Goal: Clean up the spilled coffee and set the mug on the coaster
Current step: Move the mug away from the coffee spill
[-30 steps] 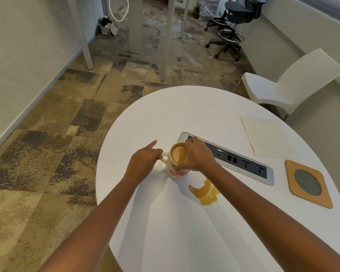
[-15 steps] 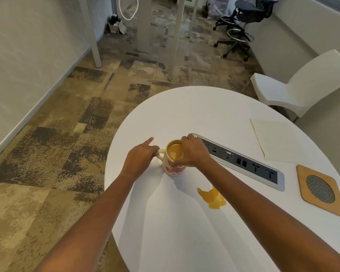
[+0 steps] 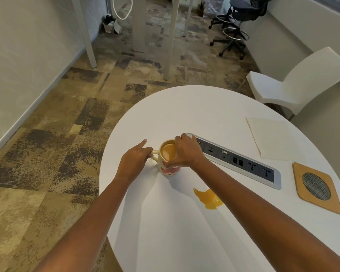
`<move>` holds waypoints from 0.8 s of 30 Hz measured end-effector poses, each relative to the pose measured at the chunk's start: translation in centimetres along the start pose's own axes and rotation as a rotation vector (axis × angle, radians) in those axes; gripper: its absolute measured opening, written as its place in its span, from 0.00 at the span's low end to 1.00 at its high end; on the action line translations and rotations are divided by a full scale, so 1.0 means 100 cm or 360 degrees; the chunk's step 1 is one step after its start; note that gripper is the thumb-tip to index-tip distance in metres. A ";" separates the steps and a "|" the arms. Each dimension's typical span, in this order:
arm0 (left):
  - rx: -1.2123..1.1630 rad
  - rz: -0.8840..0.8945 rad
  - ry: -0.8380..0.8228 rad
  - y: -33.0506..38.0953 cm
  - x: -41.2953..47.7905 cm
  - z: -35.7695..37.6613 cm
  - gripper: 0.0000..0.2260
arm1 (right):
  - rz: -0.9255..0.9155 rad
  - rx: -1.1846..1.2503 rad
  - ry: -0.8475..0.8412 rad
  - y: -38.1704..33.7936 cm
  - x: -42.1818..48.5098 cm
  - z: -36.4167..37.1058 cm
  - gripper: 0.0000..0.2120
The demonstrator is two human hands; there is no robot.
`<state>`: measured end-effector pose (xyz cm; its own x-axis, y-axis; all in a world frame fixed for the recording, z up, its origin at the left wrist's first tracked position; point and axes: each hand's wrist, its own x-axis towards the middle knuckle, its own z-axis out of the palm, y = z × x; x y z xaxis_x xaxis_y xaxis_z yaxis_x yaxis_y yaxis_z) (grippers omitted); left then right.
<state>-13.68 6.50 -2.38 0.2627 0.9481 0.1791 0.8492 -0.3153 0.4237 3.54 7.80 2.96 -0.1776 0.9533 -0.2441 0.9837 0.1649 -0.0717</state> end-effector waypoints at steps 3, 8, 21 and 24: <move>-0.0026 -0.0019 0.0031 0.002 -0.002 0.001 0.06 | 0.0029 -0.0016 -0.0055 -0.001 -0.001 0.001 0.41; -0.0207 -0.0188 0.0097 0.006 -0.008 0.009 0.10 | 0.0035 0.0128 -0.0262 0.008 -0.005 -0.007 0.45; -0.0657 0.0018 0.0787 0.119 0.004 0.010 0.14 | 0.0464 0.0622 -0.0143 0.113 -0.074 0.033 0.24; -0.0544 0.0360 0.0682 0.151 0.006 0.021 0.16 | 0.0588 0.0648 -0.0031 0.143 -0.096 0.045 0.19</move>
<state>0.26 2.38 2.24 0.1514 0.7772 0.6108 0.5791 -0.5705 0.5824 19.20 -0.09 -0.12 0.1732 0.9238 -0.3415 0.8911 -0.2947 -0.3451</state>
